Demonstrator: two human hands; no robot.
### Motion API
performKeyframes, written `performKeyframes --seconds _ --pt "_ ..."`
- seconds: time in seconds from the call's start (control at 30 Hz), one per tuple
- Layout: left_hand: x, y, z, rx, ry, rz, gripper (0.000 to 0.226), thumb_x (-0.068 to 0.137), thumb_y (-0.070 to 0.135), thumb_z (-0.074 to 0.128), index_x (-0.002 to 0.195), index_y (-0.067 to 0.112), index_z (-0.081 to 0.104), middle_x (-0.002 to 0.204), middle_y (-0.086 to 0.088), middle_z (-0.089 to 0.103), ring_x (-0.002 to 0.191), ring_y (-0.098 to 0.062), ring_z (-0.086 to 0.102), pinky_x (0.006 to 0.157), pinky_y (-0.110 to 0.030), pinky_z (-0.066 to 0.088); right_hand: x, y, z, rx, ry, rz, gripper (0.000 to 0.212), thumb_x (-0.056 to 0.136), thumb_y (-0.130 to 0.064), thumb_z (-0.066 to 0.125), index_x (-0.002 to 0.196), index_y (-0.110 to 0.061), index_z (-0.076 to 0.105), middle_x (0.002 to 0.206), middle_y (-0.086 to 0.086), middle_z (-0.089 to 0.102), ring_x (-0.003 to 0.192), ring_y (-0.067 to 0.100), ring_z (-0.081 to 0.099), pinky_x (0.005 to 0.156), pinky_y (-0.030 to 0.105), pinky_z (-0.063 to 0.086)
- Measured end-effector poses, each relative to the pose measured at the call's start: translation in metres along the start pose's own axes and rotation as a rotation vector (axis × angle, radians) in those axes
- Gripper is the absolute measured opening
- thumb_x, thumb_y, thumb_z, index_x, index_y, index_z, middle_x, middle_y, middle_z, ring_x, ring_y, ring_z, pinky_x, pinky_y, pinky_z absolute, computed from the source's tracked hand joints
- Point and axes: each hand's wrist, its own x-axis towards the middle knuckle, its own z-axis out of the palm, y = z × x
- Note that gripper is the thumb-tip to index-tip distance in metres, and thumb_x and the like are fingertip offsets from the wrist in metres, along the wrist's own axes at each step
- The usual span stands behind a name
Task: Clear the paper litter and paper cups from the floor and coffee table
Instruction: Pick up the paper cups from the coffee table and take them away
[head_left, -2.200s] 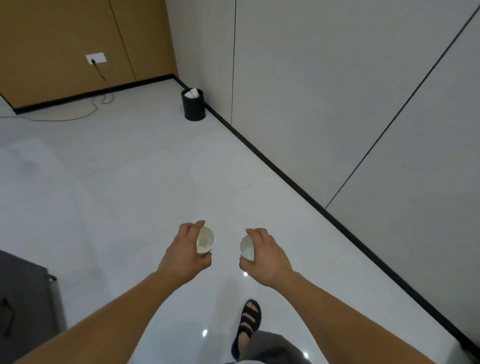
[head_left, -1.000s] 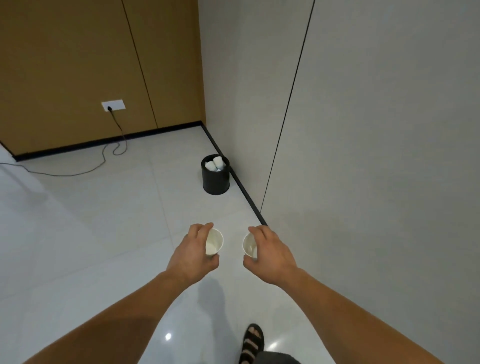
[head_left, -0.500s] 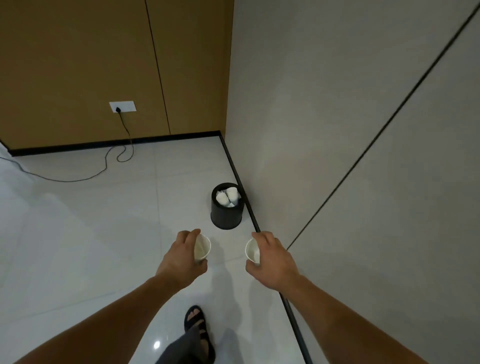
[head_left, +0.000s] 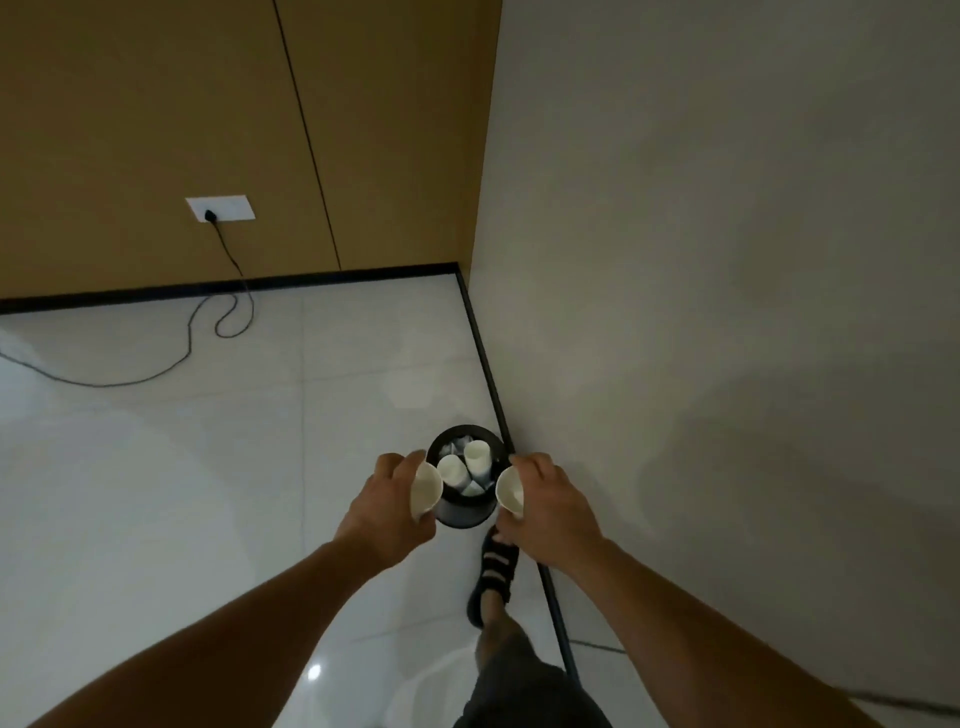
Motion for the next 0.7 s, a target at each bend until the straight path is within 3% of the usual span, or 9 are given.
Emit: performKeyframes --seconds 0.2,0.37,0.7 --pt "0.11 -0.015 0.031 -0.086 -0.014 -0.212 0.088 0.075 0.036 0.076 0.146 0.025 0.026 0.14 -0.001 0.033 0.116 -0.024 0.05 0.092 -0.034 0.051 0.137 0.029 0.009 0.021 -0.162 -0.049 0.074 0.085 -0.04 0.066 0.147 -0.021 0.03 0.145 0.002 0.036 0.126 0.022 0.043 0.096 0.031 0.043" --pt "0.195 -0.045 0.075 -0.24 0.003 -0.352 0.087 0.074 0.038 0.075 0.143 0.03 0.024 0.139 0.004 0.029 0.115 -0.023 0.05 0.091 -0.034 0.051 0.227 0.063 0.042 0.067 -0.261 0.019 0.072 0.086 -0.038 0.066 0.146 -0.023 0.029 0.145 -0.001 0.033 0.126 0.019 0.042 0.09 0.024 0.036" --pt "0.338 -0.151 0.245 -0.335 -0.009 -0.41 0.089 0.075 0.027 0.077 0.145 0.026 0.023 0.143 -0.001 0.025 0.123 -0.027 0.044 0.095 -0.041 0.049 0.39 0.152 0.214 0.005 -0.328 0.024 0.072 0.087 -0.039 0.067 0.145 -0.018 0.03 0.142 0.004 0.035 0.121 0.026 0.046 0.085 0.031 0.043"
